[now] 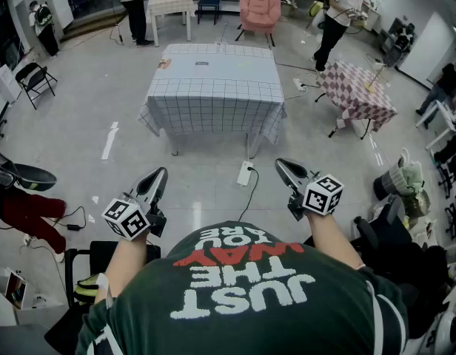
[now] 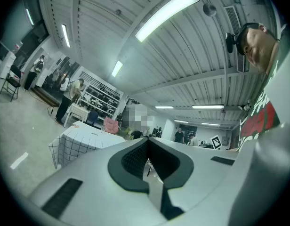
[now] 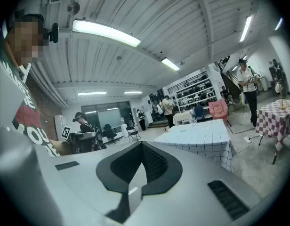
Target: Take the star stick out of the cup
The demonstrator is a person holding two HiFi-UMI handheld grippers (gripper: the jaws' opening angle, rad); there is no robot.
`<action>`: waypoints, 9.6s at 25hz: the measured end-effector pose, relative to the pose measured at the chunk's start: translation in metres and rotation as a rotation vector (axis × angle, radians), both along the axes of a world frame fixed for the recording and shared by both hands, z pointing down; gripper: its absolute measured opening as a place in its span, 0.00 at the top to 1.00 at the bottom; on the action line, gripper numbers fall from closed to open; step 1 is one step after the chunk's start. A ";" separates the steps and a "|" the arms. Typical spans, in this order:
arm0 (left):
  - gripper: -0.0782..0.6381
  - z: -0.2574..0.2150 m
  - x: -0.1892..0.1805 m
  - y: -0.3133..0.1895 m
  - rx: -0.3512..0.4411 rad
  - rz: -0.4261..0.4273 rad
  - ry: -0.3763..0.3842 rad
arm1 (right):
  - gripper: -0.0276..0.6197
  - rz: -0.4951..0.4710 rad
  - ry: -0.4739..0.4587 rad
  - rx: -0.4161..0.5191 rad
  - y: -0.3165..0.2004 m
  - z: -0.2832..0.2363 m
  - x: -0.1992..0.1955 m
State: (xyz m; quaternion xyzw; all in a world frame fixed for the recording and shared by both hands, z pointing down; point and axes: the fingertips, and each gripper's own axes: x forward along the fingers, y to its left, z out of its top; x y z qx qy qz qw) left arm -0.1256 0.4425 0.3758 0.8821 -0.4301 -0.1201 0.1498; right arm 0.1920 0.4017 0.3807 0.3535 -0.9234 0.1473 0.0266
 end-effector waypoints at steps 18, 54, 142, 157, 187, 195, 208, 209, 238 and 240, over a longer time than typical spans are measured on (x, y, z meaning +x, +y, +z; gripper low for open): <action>0.88 0.002 0.012 -0.005 0.001 0.008 -0.011 | 0.91 -0.010 0.017 -0.008 -0.004 0.006 0.007; 0.88 0.002 0.174 -0.015 -0.030 -0.004 -0.055 | 0.91 -0.113 -0.025 -0.006 -0.019 0.016 0.131; 0.88 0.138 0.017 -0.998 -0.161 0.171 -0.160 | 0.76 0.031 0.018 -0.172 -1.050 0.110 -0.076; 0.88 0.210 0.032 -1.058 -0.236 0.225 -0.138 | 0.76 -0.012 0.040 -0.239 -1.144 0.178 -0.125; 0.88 0.224 0.044 -1.061 -0.250 0.254 -0.107 | 0.89 -0.072 0.048 -0.145 -1.152 0.165 -0.148; 0.88 0.185 0.027 -1.053 -0.190 0.225 -0.105 | 0.89 -0.047 0.103 -0.047 -1.146 0.106 -0.150; 0.88 0.107 -0.006 -1.012 -0.083 0.254 -0.118 | 0.89 0.023 0.156 0.074 -1.099 0.005 -0.168; 0.88 0.100 -0.010 -1.007 -0.075 0.260 -0.123 | 0.89 0.030 0.158 0.083 -1.093 -0.003 -0.171; 0.88 -0.050 0.025 -0.827 0.057 0.175 -0.181 | 0.89 0.048 0.152 0.224 -0.872 -0.173 -0.075; 0.88 -0.052 0.035 -0.810 0.062 0.154 -0.173 | 0.89 0.026 0.139 0.226 -0.852 -0.177 -0.067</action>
